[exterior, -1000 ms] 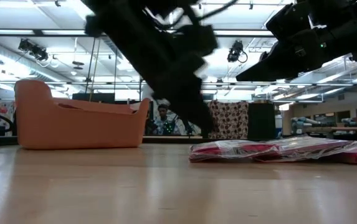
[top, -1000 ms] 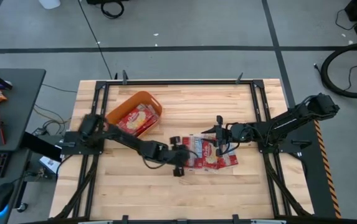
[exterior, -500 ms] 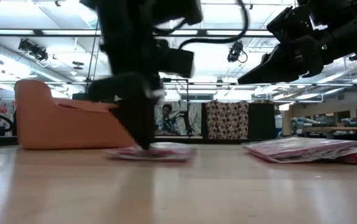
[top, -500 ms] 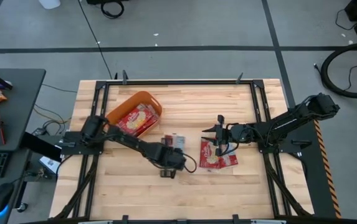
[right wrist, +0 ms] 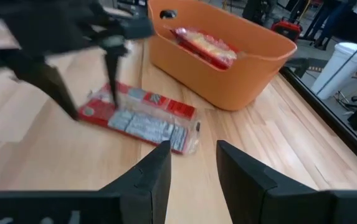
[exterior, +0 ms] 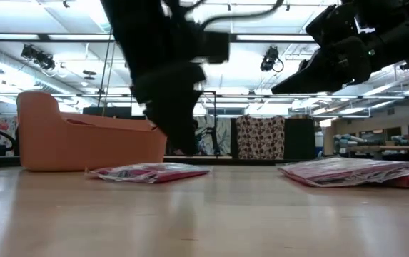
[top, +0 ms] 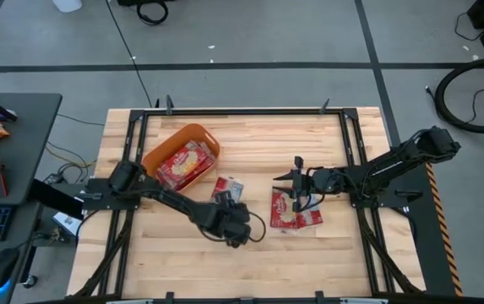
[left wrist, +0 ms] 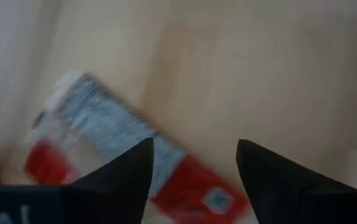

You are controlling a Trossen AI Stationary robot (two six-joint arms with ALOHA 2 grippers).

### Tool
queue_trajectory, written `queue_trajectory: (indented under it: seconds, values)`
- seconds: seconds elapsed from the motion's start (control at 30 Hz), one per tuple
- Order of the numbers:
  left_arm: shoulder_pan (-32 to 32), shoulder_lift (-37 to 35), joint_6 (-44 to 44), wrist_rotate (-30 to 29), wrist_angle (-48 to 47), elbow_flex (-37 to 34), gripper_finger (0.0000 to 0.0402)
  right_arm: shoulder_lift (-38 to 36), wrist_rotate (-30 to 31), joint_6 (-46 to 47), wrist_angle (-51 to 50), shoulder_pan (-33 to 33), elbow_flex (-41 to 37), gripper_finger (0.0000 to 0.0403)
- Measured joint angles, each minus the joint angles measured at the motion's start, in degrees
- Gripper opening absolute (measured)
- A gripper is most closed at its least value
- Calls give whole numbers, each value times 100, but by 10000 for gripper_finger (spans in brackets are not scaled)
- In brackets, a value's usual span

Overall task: Sort popcorn bags into baskets
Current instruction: Put the red popcorn bag into the orange bin

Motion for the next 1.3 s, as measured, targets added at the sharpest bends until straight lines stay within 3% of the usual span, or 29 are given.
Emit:
queue_trajectory:
  seconds: [0.17,0.43,0.63,0.83,1.03,1.3]
  values:
    - [64,172,-647,-267,-210,-119,244,2,-14,0,85,0,2,132]
    - [234,406,-958,355,-456,-108,218,0,-101,-2,77,2,1,132]
    - [234,431,-94,635,-695,-113,126,0,-115,-31,82,2,1,132]
    - [180,266,74,634,-913,-151,14,1,-165,5,79,8,0,132]
    - [157,-37,354,694,-1108,-159,6,0,-165,-30,78,9,0,132]
    - [309,-984,235,513,-1481,-139,2,0,-163,-46,45,7,1,132]
